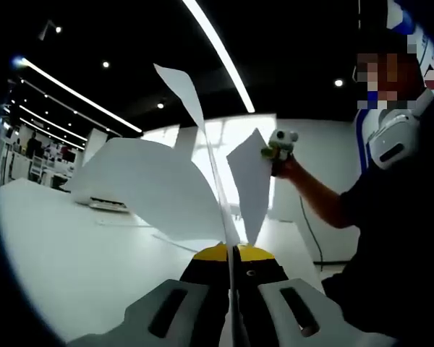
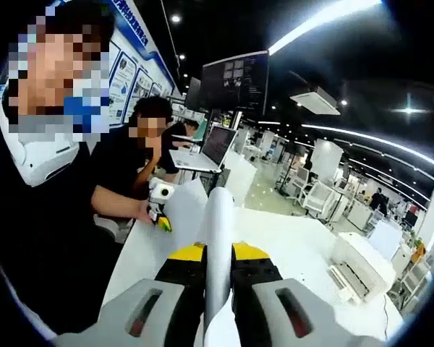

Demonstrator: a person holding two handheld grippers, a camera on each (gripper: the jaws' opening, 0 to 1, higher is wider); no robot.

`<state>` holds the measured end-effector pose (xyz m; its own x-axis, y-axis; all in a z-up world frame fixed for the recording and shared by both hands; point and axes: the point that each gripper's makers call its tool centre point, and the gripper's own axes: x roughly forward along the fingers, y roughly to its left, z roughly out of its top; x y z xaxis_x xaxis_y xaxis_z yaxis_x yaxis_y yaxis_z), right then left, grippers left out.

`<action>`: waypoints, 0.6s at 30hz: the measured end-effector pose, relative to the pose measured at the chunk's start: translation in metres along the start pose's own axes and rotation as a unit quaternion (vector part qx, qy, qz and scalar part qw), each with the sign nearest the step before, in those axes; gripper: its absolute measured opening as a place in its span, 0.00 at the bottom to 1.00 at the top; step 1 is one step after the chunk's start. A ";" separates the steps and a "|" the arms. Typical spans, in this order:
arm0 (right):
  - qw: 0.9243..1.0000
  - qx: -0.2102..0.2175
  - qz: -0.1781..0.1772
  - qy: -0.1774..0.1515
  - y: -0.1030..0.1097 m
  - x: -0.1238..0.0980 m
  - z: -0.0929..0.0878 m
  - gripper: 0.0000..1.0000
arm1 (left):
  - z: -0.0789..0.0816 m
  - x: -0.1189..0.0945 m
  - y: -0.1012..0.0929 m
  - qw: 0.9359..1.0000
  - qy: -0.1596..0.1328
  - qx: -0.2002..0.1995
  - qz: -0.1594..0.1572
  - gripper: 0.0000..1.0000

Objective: Organize the stack of printing papers by aligning and flattening the scattered papers on the table

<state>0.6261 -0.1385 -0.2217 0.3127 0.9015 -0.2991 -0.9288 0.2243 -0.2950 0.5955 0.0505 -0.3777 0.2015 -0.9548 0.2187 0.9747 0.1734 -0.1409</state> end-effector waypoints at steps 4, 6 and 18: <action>1.000 -0.001 0.006 0.011 -0.001 0.007 -0.005 0.08 | 0.000 -0.001 0.001 1.000 0.001 0.000 -0.001 0.06; 1.000 -0.002 0.008 0.014 0.000 0.011 -0.007 0.08 | 0.000 -0.001 0.001 1.000 0.001 0.000 -0.001 0.06; 0.999 -0.011 0.019 0.037 0.001 0.028 -0.015 0.08 | 0.000 0.000 -0.001 1.000 0.001 0.000 -0.001 0.06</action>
<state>0.6367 -0.1185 -0.2442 0.2916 0.8793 -0.3765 -0.9359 0.1810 -0.3022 0.5950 0.0499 -0.3778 0.1993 -0.9555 0.2175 0.9751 0.1712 -0.1411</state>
